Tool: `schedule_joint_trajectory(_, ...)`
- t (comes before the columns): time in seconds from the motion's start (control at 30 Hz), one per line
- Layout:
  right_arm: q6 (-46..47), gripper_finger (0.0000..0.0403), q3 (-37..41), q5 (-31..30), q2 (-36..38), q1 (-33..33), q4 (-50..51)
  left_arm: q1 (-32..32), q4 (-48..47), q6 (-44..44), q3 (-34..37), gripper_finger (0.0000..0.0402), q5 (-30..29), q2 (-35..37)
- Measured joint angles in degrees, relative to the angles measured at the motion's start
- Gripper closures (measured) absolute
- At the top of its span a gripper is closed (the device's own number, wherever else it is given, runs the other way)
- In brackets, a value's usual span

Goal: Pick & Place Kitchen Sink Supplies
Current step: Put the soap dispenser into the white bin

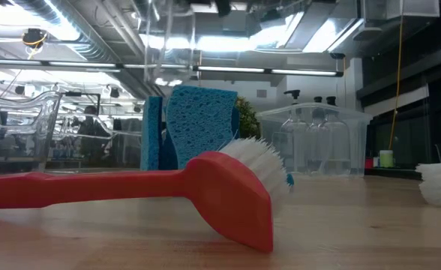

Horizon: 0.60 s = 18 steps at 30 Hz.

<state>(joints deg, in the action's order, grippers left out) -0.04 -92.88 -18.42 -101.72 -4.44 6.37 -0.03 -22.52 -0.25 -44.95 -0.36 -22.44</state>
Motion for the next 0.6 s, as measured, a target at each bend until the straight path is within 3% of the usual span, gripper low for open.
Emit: schedule_joint_trajectory(0.6,8.4,0.0265,0.0,-1.0,17.8,0.5,28.1,0.0,0.0,0.0,0.0,0.039,0.0,0.0)
